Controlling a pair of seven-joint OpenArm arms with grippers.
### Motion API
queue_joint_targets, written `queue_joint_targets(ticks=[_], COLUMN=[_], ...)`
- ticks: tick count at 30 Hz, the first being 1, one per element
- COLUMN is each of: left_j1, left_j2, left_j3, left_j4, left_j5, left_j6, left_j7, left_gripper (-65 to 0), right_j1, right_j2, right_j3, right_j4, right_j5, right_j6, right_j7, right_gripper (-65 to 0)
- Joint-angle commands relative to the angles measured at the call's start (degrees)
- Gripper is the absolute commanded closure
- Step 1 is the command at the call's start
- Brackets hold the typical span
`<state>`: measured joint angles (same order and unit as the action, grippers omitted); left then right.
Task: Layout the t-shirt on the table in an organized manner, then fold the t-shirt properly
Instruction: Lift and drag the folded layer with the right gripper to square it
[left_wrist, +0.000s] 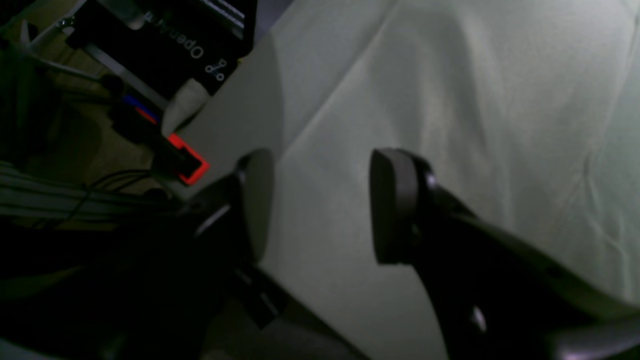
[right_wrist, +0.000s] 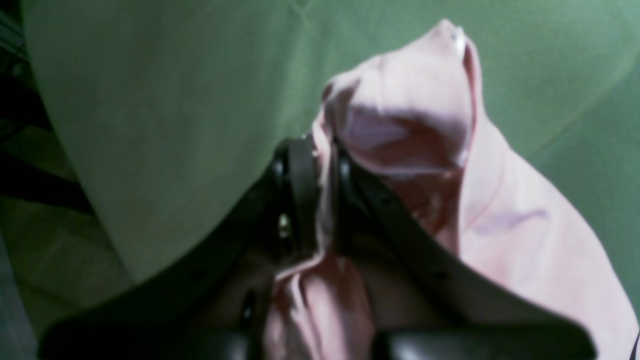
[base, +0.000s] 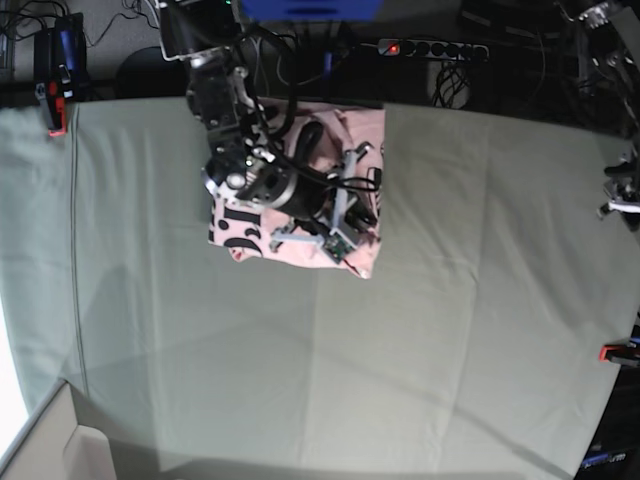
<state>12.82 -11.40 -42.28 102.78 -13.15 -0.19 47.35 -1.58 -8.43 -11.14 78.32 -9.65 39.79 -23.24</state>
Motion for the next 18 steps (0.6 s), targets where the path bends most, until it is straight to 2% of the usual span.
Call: queue_joint_targets(ticks=[1,6,8,9,11,14,18], left_j1=[-0.3,-0.5,-0.6,-0.6,-0.7,-0.7,-0.7], left_j2=[-0.7,-0.7,-0.7,-0.7,-0.8,-0.9,-1.0], left_j3=[-0.1,-0.1,-0.1,-0.1,-0.1,-0.1,-0.1], left_j4=[1.0,1.0,1.0,1.0,1.0,1.0,0.9], left_j5=[0.1,0.1,0.1,0.1,0.1,0.1,0.1], left_j6=[0.1,0.1,0.1,0.1,0.1,0.1,0.1], left_j7=[-1.3,-1.3,-1.3,-1.3,-1.3,-1.3,-1.3], left_gripper=[-30.3,-30.3,-30.3,-30.3,-30.3,-30.3,-30.3], right_j1=[0.9,-0.2,-2.4,-3.5,-4.9,-6.0,-6.1], right_j2=[-0.6,-0.6,-0.6,-0.6,-0.6,-0.6,-0.6], right_j3=[-0.3,-0.4,-0.3,-0.1,0.1,2.4,9.9], right_j4=[0.9,4.6,9.6,12.7,18.2,23.1,23.0], right_j5=[1.3,1.3,1.4,1.4,1.4,1.4,1.4], right_j6=[0.2,0.2,0.2,0.2,0.2,0.2,0.2], right_j7=[0.3,-2.2,-1.6,-1.6,-1.6,-2.0,-2.1], right_gripper=[-2.5,-23.8,-29.4,-30.2,-28.8,-23.2,-7.7])
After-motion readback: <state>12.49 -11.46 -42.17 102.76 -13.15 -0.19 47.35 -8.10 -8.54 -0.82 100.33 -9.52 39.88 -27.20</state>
